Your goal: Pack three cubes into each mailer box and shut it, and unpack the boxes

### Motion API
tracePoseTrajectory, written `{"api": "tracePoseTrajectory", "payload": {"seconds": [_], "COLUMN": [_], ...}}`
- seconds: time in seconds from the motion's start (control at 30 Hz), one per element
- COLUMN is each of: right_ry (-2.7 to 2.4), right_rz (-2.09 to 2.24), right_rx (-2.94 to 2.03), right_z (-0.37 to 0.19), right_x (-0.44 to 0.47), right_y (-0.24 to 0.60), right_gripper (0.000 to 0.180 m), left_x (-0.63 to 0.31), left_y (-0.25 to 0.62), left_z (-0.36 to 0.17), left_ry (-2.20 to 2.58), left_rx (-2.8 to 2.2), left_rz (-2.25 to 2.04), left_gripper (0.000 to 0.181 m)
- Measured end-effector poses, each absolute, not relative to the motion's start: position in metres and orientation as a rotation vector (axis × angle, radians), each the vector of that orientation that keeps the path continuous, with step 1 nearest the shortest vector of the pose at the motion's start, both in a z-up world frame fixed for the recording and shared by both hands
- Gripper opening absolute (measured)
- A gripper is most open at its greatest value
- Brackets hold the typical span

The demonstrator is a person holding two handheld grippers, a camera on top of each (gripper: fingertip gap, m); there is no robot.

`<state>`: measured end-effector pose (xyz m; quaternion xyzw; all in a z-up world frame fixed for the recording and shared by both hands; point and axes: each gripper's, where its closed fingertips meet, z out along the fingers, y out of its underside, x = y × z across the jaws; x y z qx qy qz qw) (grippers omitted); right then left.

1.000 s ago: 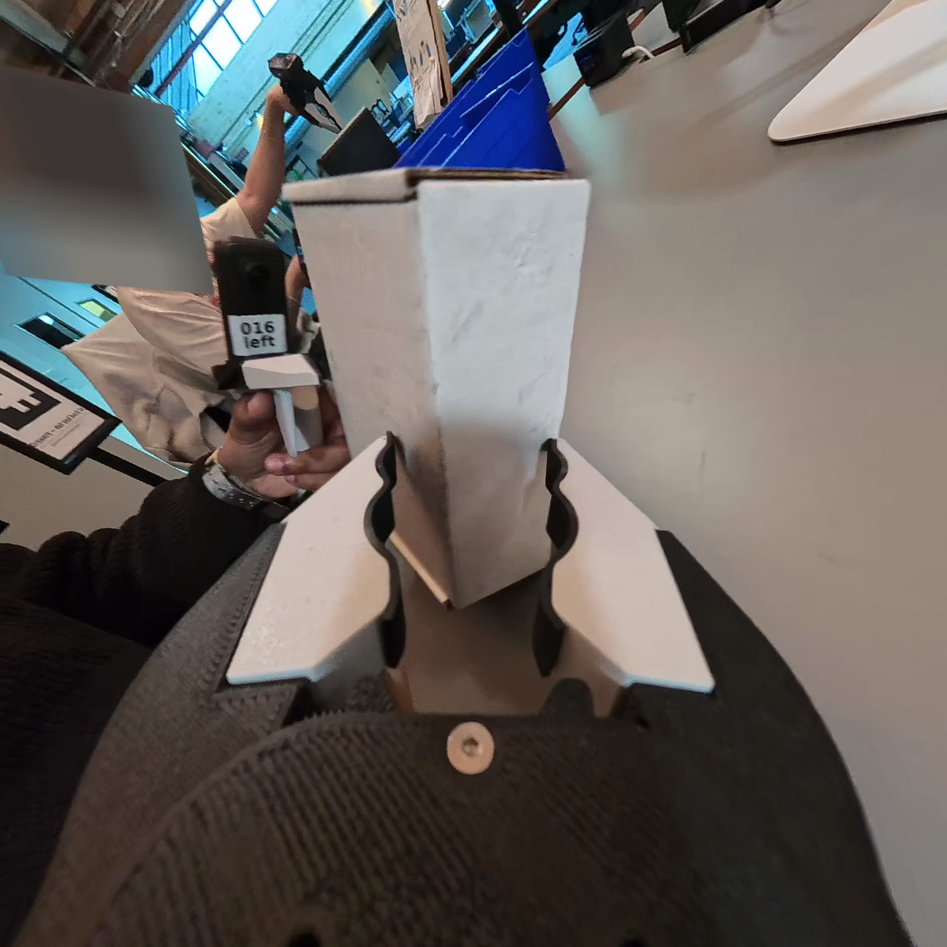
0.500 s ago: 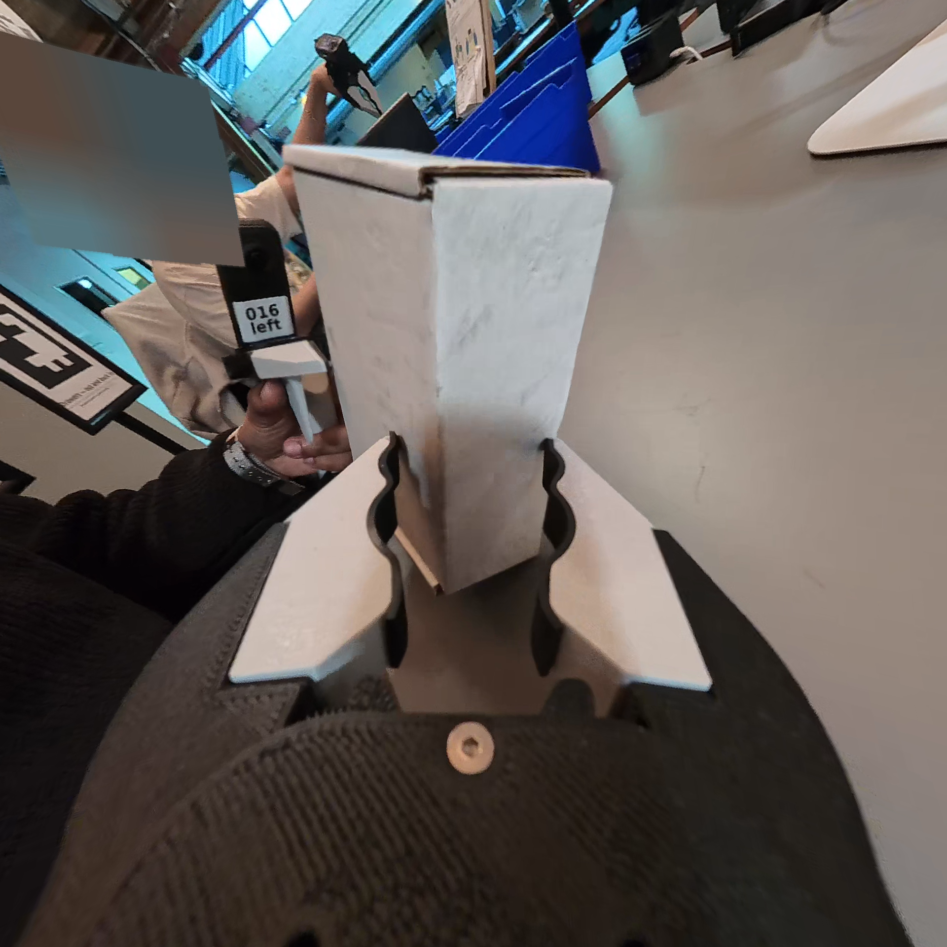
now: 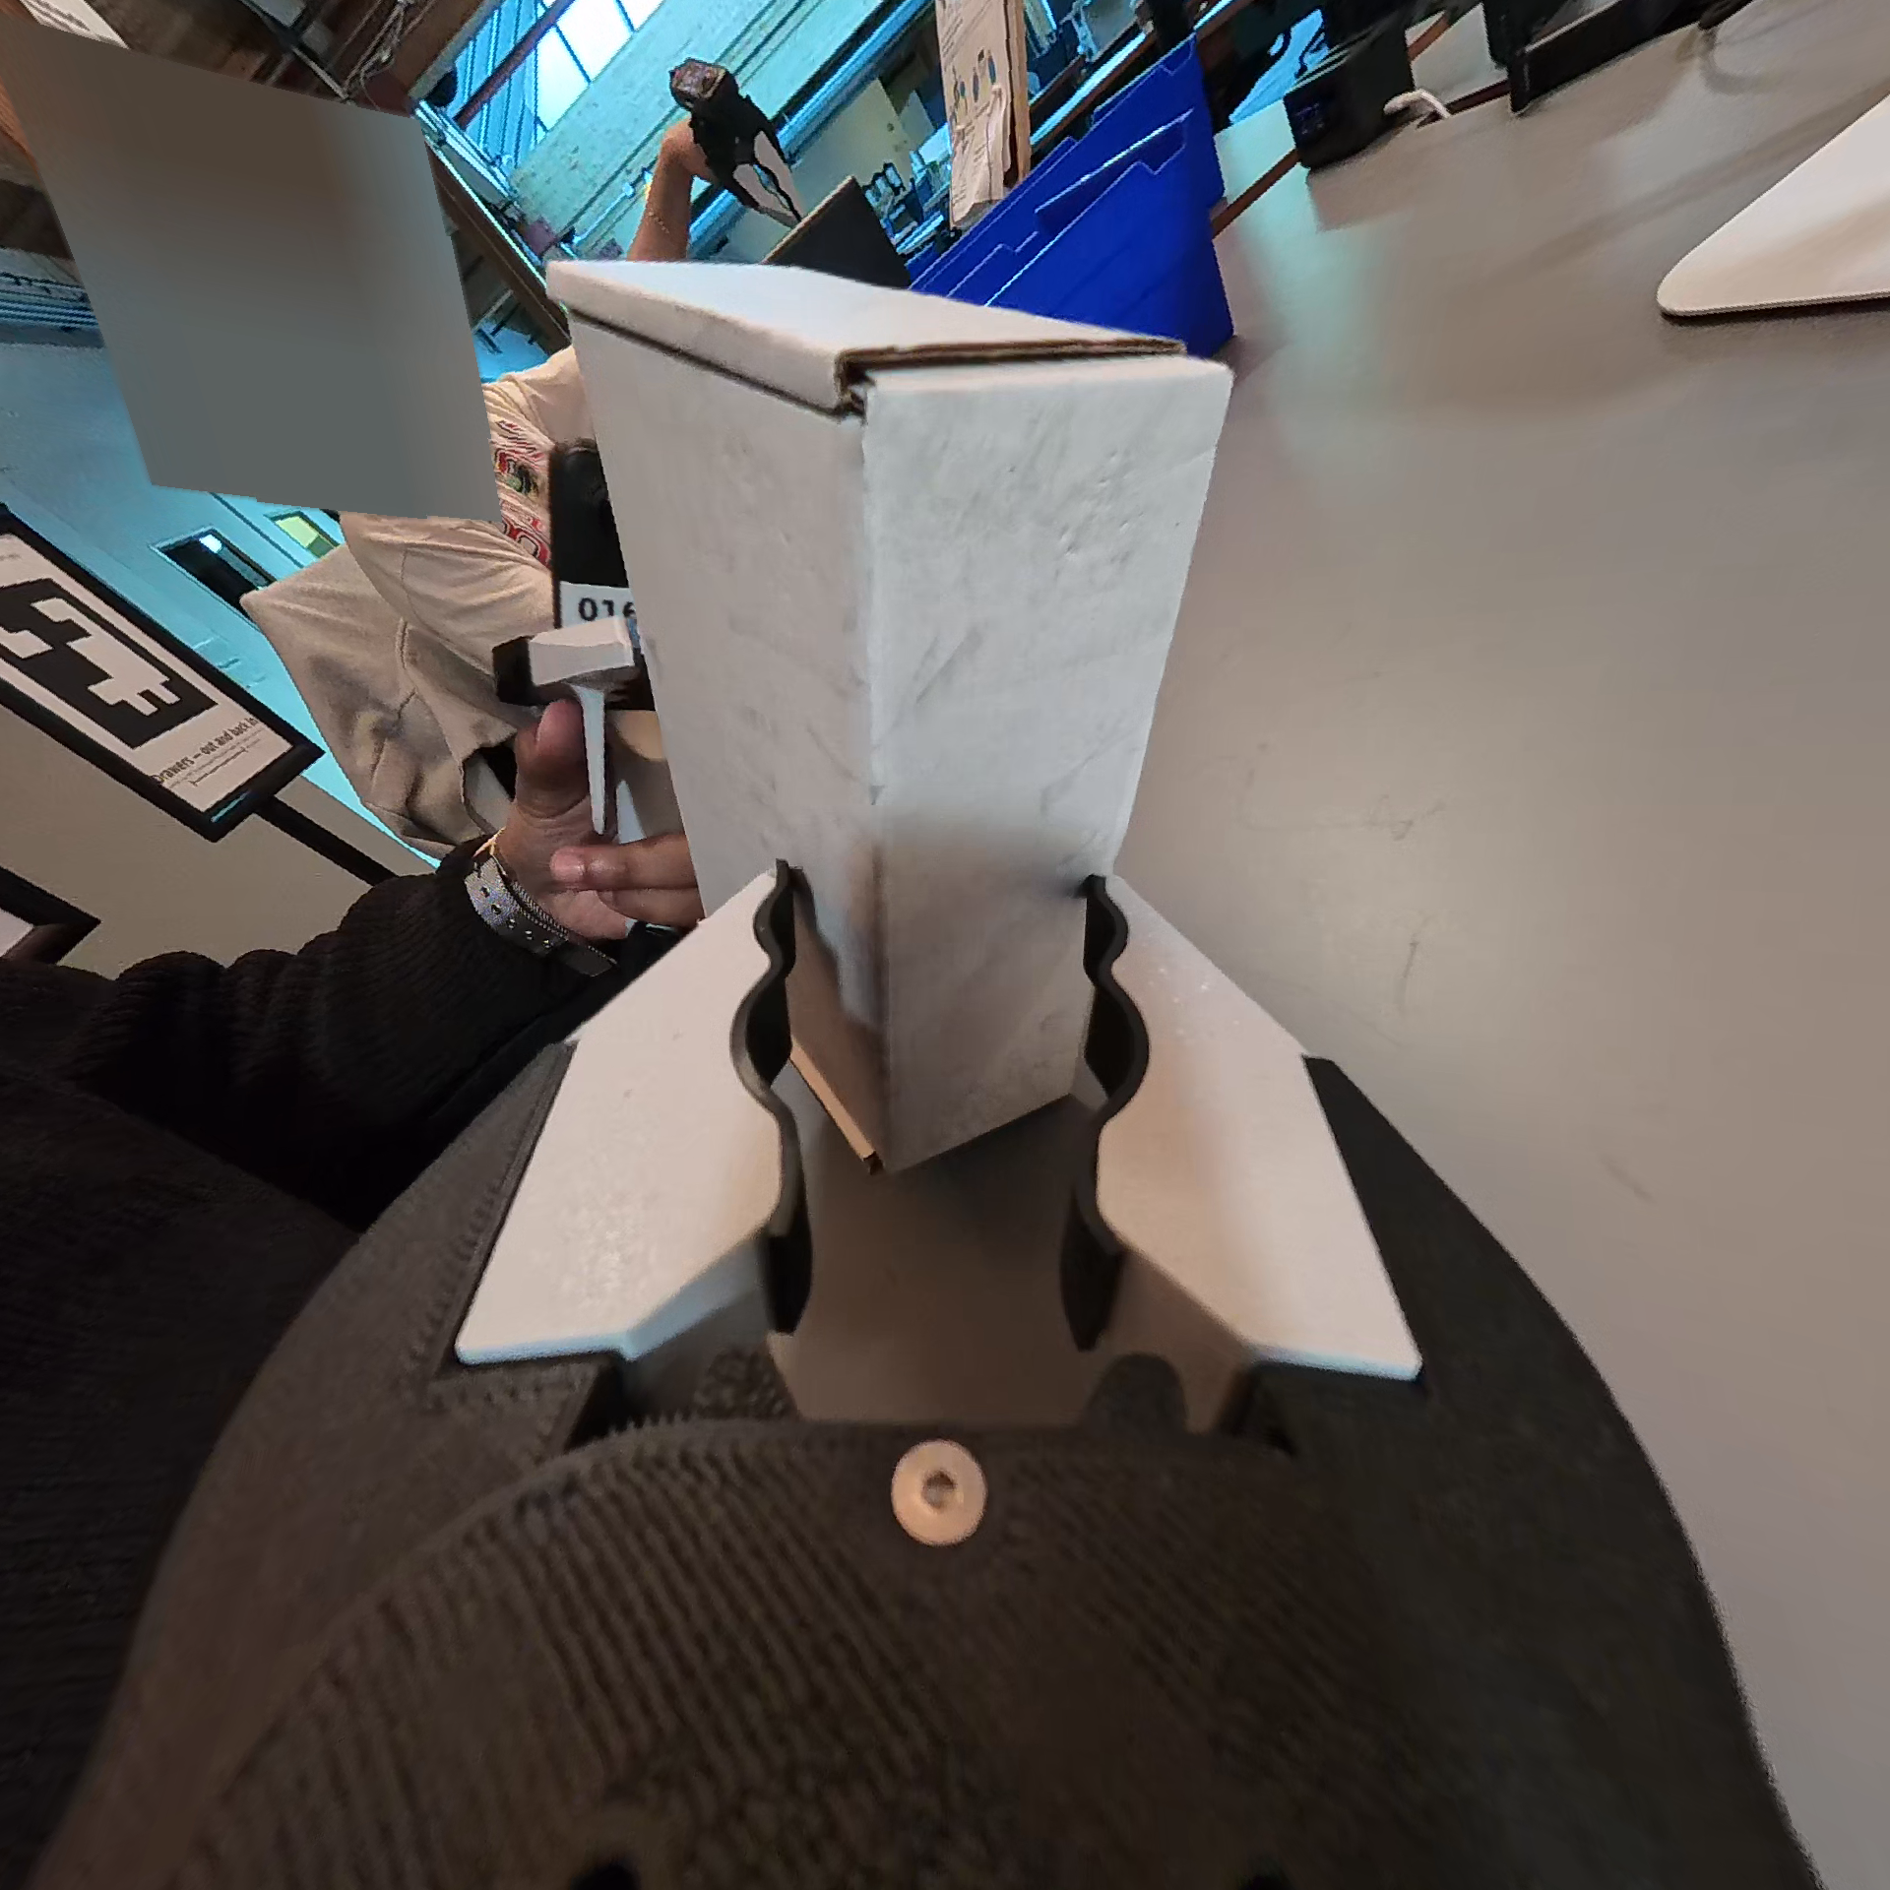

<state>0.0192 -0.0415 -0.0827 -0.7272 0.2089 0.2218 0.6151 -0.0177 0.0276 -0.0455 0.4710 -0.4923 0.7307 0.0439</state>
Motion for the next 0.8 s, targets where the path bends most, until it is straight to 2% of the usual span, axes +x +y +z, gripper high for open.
{"api": "tracePoseTrajectory", "payload": {"seconds": [0.2,0.43,0.5,0.8], "right_ry": [0.451,0.356,0.341,0.305], "right_rz": [0.461,0.435,0.42,0.27], "right_rx": [-1.697,-1.715,-1.727,-1.79], "right_z": [-0.083,-0.08,-0.081,-0.086], "right_x": [0.019,0.007,0.006,0.007], "right_y": [-0.042,-0.04,-0.039,-0.034], "right_gripper": [0.054,0.047,0.046,0.048], "left_x": [-0.015,-0.008,-0.008,-0.003], "left_y": [0.028,0.03,0.028,0.028], "left_z": [-0.059,-0.083,-0.084,-0.083], "left_ry": [-1.724,-2.202,-2.216,-2.145], "left_rx": [1.519,1.614,1.619,1.641], "left_rz": [2.185,2.074,2.077,2.076], "left_gripper": [0.047,0.063,0.068,0.07]}}
